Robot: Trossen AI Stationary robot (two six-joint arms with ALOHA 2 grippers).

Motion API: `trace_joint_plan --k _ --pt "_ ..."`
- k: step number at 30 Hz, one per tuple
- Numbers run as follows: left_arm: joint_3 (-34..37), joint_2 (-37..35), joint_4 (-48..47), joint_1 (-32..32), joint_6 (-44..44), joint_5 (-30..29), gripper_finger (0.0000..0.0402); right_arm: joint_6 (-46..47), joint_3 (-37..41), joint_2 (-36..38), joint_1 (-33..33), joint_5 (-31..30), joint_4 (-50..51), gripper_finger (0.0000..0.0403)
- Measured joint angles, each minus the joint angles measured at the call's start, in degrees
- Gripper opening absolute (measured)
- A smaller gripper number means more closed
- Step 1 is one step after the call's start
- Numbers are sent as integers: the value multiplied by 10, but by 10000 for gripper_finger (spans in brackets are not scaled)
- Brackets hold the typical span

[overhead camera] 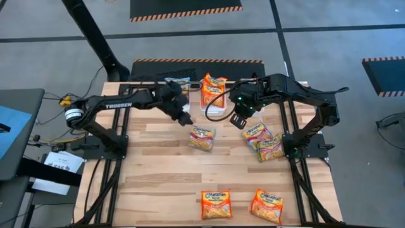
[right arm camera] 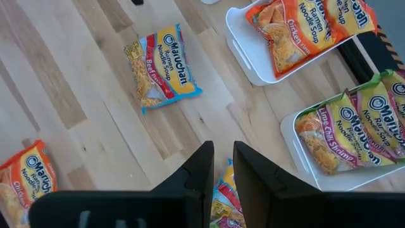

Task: Sort Maruchan noodles
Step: Put the blue noodle pack into the left white bin

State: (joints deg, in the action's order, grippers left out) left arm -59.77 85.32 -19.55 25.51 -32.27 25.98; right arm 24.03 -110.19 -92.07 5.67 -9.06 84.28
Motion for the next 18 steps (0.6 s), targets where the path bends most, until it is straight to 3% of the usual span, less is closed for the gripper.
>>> trace_joint_plan --k 6,11,18 --pt "-43 0 1 30 -18 32 198 1 0 -6 0 0 0 86" --pt "-36 -1 -41 13 -44 28 195 1 -1 -11 0 0 1 86" --pt "5 1 -63 -35 -119 -84 194 0 0 -21 0 0 10 86"
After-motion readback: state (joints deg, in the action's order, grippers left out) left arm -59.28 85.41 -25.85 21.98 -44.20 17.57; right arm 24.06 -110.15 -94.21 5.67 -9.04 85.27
